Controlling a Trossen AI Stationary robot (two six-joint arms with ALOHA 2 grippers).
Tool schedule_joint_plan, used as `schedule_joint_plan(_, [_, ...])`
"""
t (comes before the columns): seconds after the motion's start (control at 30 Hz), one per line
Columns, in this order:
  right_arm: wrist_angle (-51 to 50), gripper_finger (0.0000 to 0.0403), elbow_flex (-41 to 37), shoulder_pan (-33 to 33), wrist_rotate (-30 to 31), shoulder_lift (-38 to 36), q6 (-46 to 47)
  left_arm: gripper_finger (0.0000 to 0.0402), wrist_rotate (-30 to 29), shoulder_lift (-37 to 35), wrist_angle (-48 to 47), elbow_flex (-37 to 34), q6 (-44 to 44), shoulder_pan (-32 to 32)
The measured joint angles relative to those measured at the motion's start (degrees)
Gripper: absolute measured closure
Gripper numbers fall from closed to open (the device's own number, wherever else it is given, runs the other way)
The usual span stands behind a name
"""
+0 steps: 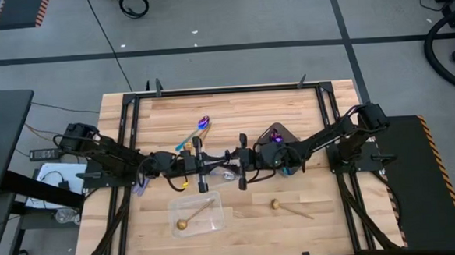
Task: Sort silverware by color (type)
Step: Put the blue spoon into the black transparent bin
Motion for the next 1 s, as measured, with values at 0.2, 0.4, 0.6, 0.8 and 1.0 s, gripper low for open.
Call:
schedule_joint_plan(0.2, [-0.99, 0.0361, 0.00, 0.00, -0.01, 0.00, -2.39, 0.0376, -0.21, 0.00, -0.17, 0.00, -0.13, -0.17])
schedule_joint_plan(0.4, [-4.82, 0.0361, 0.00, 0.00, -1.28, 0.00, -0.59, 0.0368, -1.11, -0.04, -4.55, 0.03, -0.54, -0.22])
schedule_joint_plan(0.6, [-10.72, 0.0361, -0.02, -0.08, -1.02, -0.45, 1.50, 0.0323, -2.50, -1.38, -10.20, 0.00, -4.55, -0.20])
schedule_joint_plan(0.8, [-11.94, 0.0361, 0.00, -0.13, -1.20, -0.59, 2.51, 0.0247, -7.03, -4.48, -15.16, 0.00, -5.82, -1.40])
schedule_joint_plan(1.0, [-17.29, 0.0360, -0.02, -0.13, -1.23, -2.51, 5.30, 0.0205, -16.47, -8.05, -25.90, 0.02, -7.23, -4.99])
